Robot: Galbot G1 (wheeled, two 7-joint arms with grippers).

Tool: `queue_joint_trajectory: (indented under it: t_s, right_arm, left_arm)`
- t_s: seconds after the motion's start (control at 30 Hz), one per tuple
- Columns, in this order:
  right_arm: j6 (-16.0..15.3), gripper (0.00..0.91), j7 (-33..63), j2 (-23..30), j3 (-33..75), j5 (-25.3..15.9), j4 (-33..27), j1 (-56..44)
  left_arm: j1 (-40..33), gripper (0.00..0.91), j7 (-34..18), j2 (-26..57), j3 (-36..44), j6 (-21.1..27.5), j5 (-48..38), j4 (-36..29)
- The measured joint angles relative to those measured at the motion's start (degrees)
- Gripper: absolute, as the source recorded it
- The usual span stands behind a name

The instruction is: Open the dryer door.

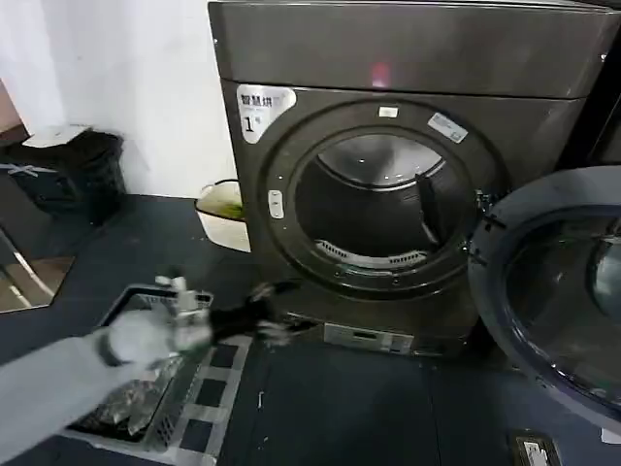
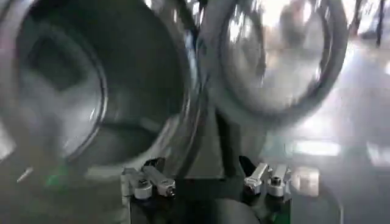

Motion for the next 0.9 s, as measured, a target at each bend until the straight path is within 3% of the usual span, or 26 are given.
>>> queue_joint_trajectory:
  t_s: [0.17, 0.4, 0.6, 0.9]
  right_arm:
    - [0.03, 0.907, -0.01, -0.68, 0.08, 0.02, -0.67, -0.13]
    - [-0.05, 0.907, -0.01, -1.01, -0.14, 0.02, -1.19, -0.11]
    - [-0.08, 0.907, 0.00, -0.73, -0.54, 0.02, -1.14, -0.07]
    - [-0.07, 0.907, 0.02, 0.02, -1.54, 0.01, -0.26, 0.02]
  left_arm:
    - [-0.33, 0.907, 7.30, 6.43, 0.06, 0.15, 7.00, 3.50]
    - [-1.47, 0.907, 17.20, 10.13, -0.15, -3.54, 21.20, 11.77]
    - [0.27, 0.907, 20.53, 11.94, -1.48, -4.64, 28.98, 14.63]
    - [12.45, 0.907, 23.25, 13.97, -12.17, -5.13, 37.57, 17.36]
